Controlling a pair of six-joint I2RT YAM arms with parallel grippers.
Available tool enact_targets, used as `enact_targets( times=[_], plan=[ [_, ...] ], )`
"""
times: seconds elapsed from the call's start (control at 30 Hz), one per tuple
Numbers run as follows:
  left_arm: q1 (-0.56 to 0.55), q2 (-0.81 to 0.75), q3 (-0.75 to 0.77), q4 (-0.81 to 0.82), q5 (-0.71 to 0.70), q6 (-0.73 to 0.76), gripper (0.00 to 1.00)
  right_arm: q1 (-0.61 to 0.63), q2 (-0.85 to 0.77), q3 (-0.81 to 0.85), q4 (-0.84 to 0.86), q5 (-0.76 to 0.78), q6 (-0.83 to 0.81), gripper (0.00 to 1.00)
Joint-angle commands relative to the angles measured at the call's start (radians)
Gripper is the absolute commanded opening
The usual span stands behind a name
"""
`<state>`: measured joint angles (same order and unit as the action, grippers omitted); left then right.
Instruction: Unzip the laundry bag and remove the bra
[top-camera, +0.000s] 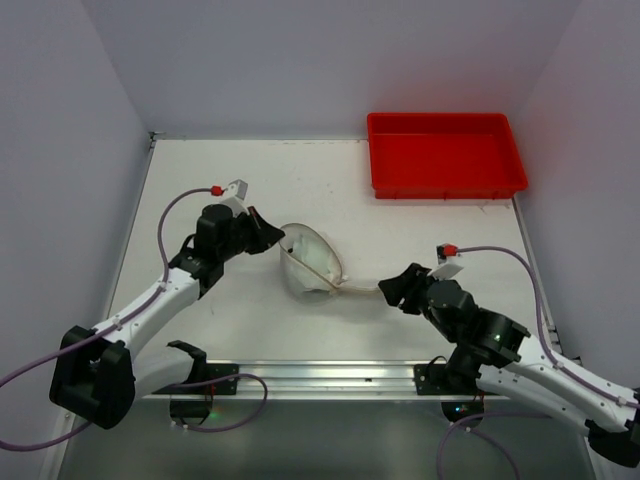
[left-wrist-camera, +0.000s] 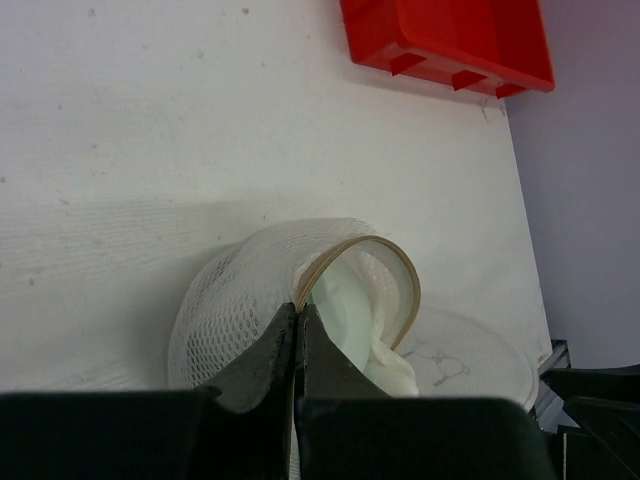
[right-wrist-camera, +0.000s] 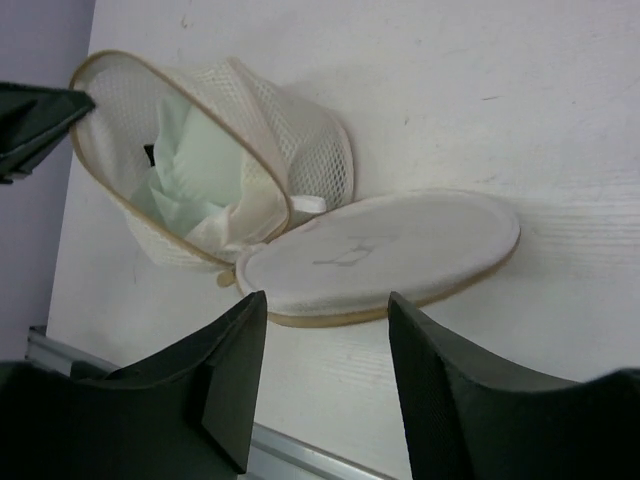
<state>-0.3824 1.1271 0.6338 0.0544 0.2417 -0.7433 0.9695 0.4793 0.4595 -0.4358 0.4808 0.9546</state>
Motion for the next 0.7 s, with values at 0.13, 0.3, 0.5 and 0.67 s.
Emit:
enact_targets(
  times=[0.13,0.3,0.5,0.67],
  plan=[
    [-0.004,0.002,0.148,-0.053,0.028,0.192,0.0,0.005,0.174,0.348,-0.09,-0.169,-0.278,0.56],
    [-0.007,-0.018,0.175,-0.091,0.047,0.231,0.0,0.005,0.379,0.49,0.061,-0.338,-0.385,0.56],
    [-0.016,-0.046,0.152,-0.12,0.05,0.228,0.0,0.005,0.689,0.568,0.242,-0.321,-0.396,0.53],
    [-0.021,-0.064,0.135,-0.125,0.041,0.203,0.0,0.005,0.867,0.604,0.373,-0.318,-0.372,0.56]
  ],
)
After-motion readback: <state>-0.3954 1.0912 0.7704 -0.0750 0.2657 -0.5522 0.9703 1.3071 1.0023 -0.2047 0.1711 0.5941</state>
